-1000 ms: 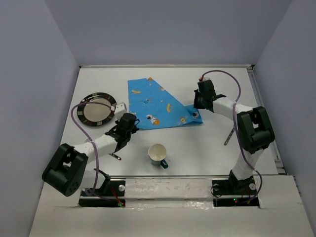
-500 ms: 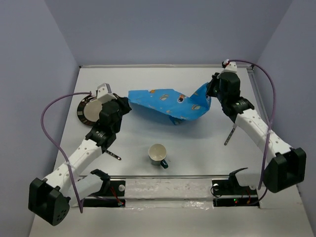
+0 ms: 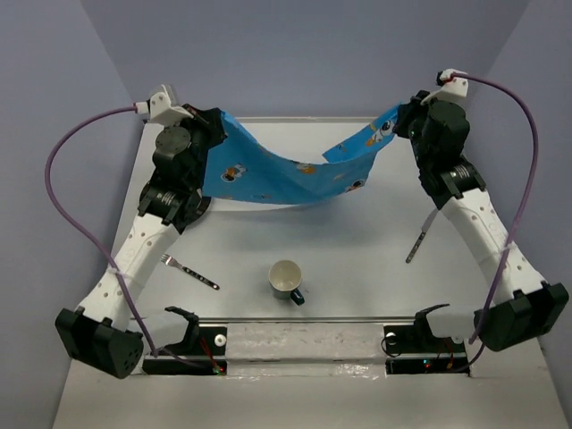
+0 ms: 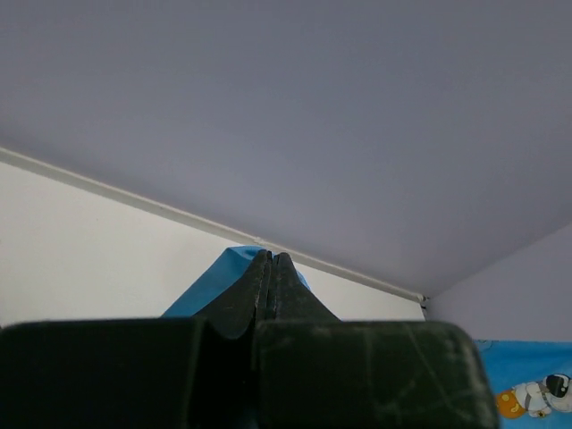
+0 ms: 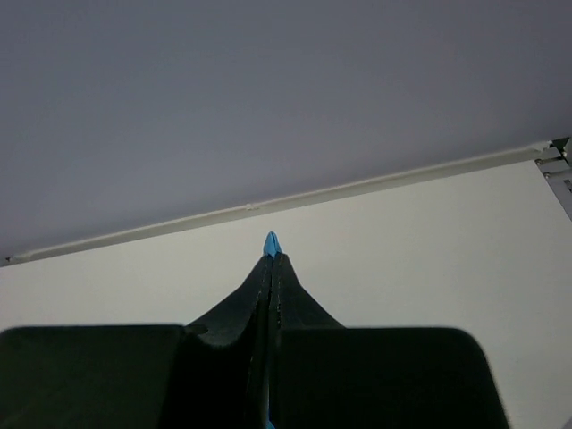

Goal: Set the dinner table for one person

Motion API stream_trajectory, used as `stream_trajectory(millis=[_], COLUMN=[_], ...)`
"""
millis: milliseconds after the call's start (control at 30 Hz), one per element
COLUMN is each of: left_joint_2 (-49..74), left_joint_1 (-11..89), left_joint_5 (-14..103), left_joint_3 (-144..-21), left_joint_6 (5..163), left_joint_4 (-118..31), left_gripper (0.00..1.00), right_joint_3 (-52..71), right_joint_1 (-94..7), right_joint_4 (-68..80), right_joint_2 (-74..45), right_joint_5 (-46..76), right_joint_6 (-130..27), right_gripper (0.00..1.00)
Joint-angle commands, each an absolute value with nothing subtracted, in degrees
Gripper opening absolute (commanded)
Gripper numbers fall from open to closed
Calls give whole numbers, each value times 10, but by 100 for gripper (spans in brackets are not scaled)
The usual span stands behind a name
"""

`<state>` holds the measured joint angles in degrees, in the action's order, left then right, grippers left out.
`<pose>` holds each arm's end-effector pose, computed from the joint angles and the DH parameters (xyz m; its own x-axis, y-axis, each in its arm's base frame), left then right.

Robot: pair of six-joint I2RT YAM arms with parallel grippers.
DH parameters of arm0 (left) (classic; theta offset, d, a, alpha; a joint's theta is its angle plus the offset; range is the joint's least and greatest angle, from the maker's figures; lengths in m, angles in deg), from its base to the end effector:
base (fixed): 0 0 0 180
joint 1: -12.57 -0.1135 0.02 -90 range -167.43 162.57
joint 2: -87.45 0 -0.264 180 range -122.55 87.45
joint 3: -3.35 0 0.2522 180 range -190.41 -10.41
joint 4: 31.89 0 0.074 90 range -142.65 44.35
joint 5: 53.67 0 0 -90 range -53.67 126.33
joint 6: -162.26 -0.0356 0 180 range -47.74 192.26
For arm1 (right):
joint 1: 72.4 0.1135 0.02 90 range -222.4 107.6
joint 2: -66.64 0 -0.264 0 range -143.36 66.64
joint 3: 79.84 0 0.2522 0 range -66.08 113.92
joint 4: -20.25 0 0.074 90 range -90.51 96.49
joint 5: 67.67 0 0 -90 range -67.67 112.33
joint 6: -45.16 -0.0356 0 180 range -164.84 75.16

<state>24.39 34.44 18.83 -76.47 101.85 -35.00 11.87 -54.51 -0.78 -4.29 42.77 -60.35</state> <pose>0.2330 -0.0820 0.4471 0.1489 -0.5672 -0.8100 0.1813 0.8209 -0.5416 0.2673 0.0732 0.4520 0.0079 0.2658 -0.9640 0.0440 0.9630 0.2659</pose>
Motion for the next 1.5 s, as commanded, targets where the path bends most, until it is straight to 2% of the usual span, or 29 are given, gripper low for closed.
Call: stream_trajectory(millis=[0, 133, 200, 300, 367, 467, 600, 733, 933, 1167, 1267, 1467], left_joint_2=[161, 78, 35, 5, 16, 57, 120, 166, 184, 157, 198, 243], left_joint_1=[310, 260, 246, 245, 245, 245, 245, 244, 239, 236, 236, 235], left_joint_5=[218, 261, 274, 300, 317, 319, 332, 341, 360, 391, 381, 369], left_joint_3=[-877, -1008, -1086, -1143, -1133, -1047, -847, -694, -482, -362, -316, -282], left_joint_6=[986, 972, 968, 963, 966, 975, 1011, 1046, 1125, 1149, 1141, 1144], left_joint_4=[-347, -388, -418, -447, -449, -424, -376, -336, -254, -189, -184, -202], left_gripper=[0, 0, 0, 0, 0, 0, 0, 0, 0, 0, 0, 0], right_joint_3=[184, 348, 390, 462, 463, 379, 148, -21, -183, -306, -362, -397], right_joint_1=[-608, -637, -647, -654, -654, -654, -654, -654, -654, -654, -654, -654], right_joint_4=[18, -16, -24, -52, -58, -42, 0, 37, 97, 144, 146, 124], right_joint_2=[-124, -204, -233, -260, -252, -200, -121, -88, -70, -74, -54, 4], right_joint_5=[397, 382, 388, 386, 387, 377, 346, 311, 284, 210, 220, 250], right_joint_6=[-598, -587, -579, -561, -556, -578, -633, -699, -759, -821, -825, -825], right_gripper=[0, 0, 0, 0, 0, 0, 0, 0, 0, 0, 0, 0])
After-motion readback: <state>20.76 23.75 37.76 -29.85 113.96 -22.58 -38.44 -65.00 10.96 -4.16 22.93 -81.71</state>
